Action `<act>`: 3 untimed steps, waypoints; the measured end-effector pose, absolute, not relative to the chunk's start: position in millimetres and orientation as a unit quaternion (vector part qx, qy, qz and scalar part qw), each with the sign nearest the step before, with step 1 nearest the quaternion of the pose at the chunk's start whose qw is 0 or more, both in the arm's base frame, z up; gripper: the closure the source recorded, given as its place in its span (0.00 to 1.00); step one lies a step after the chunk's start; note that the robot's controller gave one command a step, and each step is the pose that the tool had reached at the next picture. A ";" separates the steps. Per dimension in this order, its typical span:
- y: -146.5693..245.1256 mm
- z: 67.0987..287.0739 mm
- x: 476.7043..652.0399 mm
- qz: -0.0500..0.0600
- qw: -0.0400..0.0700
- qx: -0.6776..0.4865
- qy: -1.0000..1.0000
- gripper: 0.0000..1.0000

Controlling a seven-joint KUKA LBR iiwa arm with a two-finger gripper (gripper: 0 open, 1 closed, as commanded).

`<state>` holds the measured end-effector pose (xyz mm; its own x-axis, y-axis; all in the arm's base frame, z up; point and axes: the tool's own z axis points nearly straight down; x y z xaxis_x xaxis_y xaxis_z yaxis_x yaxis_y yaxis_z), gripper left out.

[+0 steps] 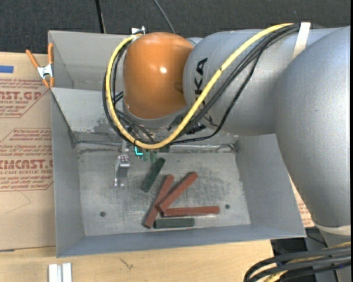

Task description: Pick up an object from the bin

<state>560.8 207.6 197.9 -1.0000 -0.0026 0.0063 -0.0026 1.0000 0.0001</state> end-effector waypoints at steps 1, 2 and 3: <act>206.6 202.3 562.9 -0.001 -0.001 0.000 -1.000 0.00; 139.1 161.7 552.1 -0.001 -0.001 0.009 -1.000 0.00; 106.8 148.1 553.4 0.001 0.000 0.029 -1.000 0.00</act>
Offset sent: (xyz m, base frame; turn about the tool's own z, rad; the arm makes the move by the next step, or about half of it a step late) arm -0.0105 -0.0835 -0.0436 -0.0132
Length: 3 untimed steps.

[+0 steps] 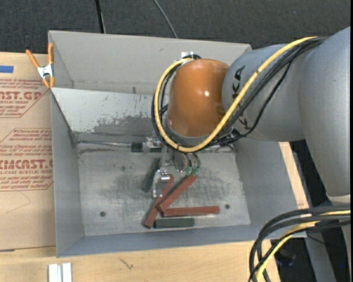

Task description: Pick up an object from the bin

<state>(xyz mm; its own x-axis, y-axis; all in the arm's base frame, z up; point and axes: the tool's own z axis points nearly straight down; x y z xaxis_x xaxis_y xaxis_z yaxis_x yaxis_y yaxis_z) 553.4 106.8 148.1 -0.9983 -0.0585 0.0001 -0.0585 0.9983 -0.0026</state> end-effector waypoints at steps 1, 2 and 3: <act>90.6 72.6 510.3 0.000 0.003 0.114 -0.994 1.00; 90.6 72.5 510.3 0.000 0.003 0.114 -0.994 1.00; 93.0 272.4 513.5 0.000 -0.005 0.094 -0.996 1.00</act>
Offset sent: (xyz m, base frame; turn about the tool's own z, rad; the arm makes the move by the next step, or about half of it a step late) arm 0.0000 0.0000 0.0000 0.0000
